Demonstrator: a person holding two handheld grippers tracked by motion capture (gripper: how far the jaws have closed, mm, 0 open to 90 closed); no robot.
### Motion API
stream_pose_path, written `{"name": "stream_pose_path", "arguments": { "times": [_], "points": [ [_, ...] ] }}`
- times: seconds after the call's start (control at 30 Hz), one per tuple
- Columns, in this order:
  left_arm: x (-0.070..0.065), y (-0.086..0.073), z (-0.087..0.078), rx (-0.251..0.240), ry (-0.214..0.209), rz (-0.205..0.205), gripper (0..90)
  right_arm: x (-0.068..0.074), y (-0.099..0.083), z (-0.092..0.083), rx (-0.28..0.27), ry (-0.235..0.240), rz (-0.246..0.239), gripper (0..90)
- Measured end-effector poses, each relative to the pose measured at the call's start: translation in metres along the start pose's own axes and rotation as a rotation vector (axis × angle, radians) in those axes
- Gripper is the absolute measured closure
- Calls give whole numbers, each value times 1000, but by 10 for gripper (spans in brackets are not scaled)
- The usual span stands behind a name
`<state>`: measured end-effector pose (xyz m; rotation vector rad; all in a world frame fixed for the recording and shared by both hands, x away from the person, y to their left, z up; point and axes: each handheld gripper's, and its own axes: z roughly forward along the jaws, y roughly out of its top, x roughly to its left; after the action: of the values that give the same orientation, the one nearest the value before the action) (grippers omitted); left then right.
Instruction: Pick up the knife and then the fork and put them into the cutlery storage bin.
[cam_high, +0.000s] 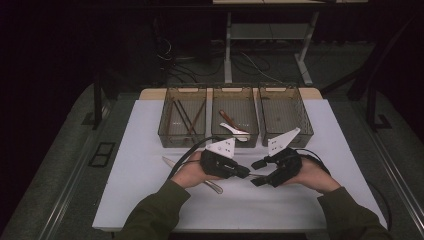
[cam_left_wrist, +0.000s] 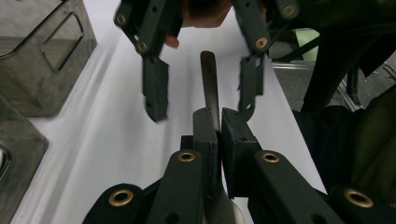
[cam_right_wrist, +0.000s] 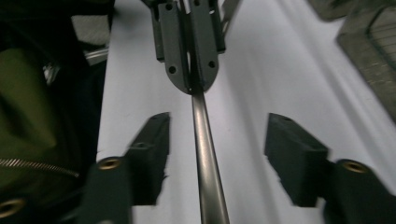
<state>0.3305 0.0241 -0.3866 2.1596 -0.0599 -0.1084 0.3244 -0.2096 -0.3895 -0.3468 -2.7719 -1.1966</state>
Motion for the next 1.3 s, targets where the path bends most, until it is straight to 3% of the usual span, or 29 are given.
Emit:
{"name": "stream_pose_path", "arguments": {
  "times": [0.13, 0.23, 0.37, 0.57, 0.67, 0.7, 0.9, 1.3],
  "points": [
    [-2, 0, 1, 5, -3, -3, 843, -3, -2, 6, 29, 37, 0, 628],
    [-3, 0, 0, 7, 2, -7, 843, -3, -2, 10, 49, 63, -12, 789],
    [-2, 0, 1, 12, -1, -1, 840, -2, -1, 10, 55, 71, -44, 809],
    [-1, -3, 3, 9, 2, -23, 825, -2, -1, 12, 65, 68, -45, 865],
    [0, -5, 3, 5, 13, -40, 738, -2, -2, 14, 75, 65, -42, 865],
    [1, -5, 3, 1, 25, -37, 709, -3, -3, 14, 80, 64, -43, 865],
    [0, -14, -7, -32, 100, -123, 485, -5, -7, 15, 106, 17, -33, 864],
    [-11, -46, -48, -64, 301, -240, 331, -13, -20, 3, 112, -94, 28, 864]
  ]
}}
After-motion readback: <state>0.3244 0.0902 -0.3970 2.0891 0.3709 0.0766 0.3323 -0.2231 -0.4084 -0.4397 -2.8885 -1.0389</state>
